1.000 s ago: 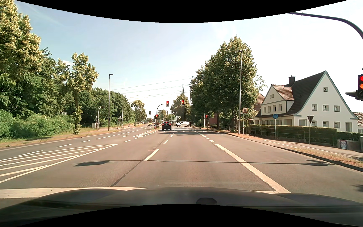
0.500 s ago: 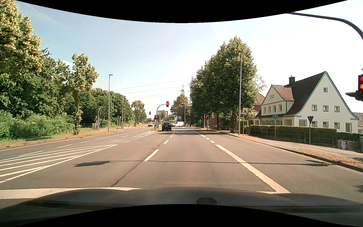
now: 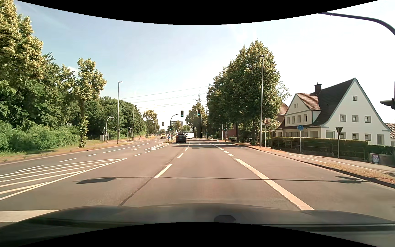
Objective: Follow the waypoints while adhering to traffic rules and regulations
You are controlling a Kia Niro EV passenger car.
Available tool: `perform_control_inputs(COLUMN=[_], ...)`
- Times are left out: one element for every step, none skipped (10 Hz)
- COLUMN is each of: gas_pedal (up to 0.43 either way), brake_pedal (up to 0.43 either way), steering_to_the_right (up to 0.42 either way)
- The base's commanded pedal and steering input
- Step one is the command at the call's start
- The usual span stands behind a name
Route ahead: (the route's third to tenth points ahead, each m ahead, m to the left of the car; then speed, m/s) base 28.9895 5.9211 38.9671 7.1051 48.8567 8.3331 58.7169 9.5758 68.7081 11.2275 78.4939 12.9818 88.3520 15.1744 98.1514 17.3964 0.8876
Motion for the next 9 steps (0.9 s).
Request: perform_control_inputs(gas_pedal=[0.28, 0.319, 0.331, 0.319, 0.319, 0.319, 0.319, 0.319, 0.319], brake_pedal=[0.018, 0.018, 0.018, 0.018, 0.018, 0.018, 0.018, 0.018, 0.018], steering_to_the_right=[0.002, 0.002, 0.002, 0.002, 0.002, 0.002, 0.002, 0.002, 0.002])
